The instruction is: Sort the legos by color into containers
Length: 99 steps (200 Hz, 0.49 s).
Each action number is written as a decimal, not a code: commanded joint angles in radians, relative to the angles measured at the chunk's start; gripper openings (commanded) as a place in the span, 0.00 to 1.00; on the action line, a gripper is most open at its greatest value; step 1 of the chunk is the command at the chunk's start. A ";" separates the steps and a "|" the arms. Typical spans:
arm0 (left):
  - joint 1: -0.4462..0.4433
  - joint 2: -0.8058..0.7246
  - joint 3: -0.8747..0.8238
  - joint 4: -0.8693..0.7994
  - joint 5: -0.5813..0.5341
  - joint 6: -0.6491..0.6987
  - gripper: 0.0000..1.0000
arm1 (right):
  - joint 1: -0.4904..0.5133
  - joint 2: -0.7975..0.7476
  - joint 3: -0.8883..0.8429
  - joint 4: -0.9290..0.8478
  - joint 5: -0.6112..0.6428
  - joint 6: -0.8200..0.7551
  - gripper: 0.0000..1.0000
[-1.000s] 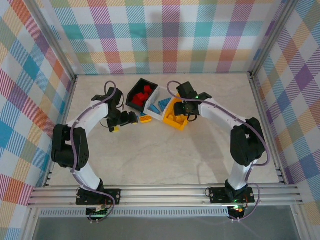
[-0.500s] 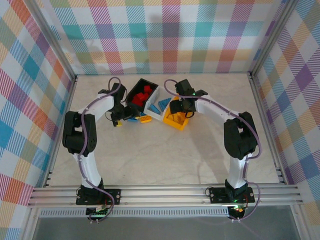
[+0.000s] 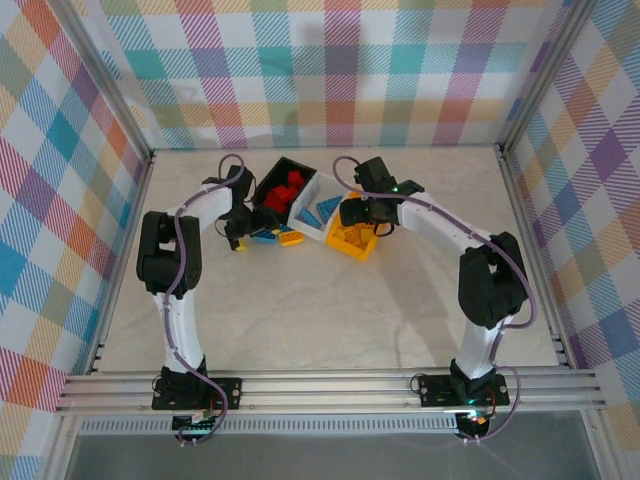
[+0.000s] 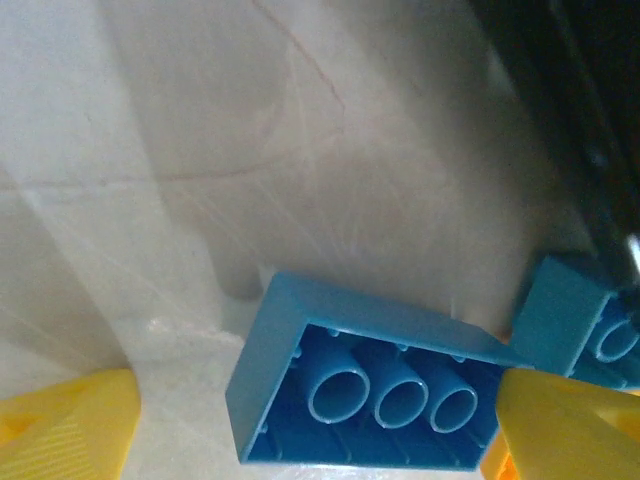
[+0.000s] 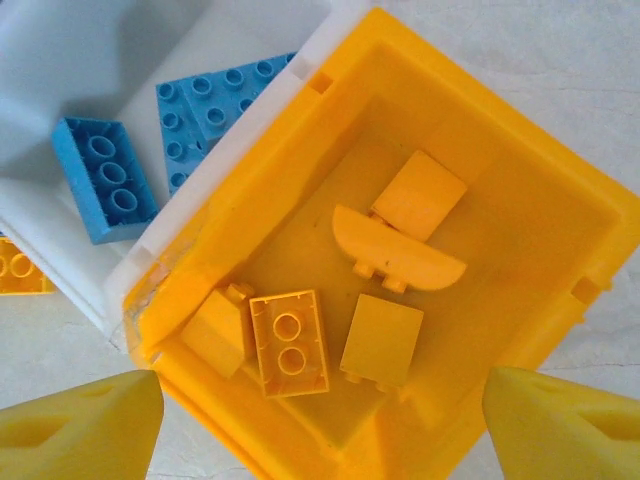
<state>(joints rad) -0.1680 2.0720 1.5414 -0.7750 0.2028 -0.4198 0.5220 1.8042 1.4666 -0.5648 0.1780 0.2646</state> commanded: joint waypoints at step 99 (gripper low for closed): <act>0.052 -0.003 -0.021 -0.054 -0.094 0.047 0.66 | -0.004 -0.034 -0.037 0.010 -0.049 0.069 0.84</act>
<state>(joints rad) -0.1463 2.0838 1.5478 -0.7734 0.1818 -0.4145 0.5220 1.7905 1.4471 -0.5644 0.1444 0.3096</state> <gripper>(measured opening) 0.684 0.839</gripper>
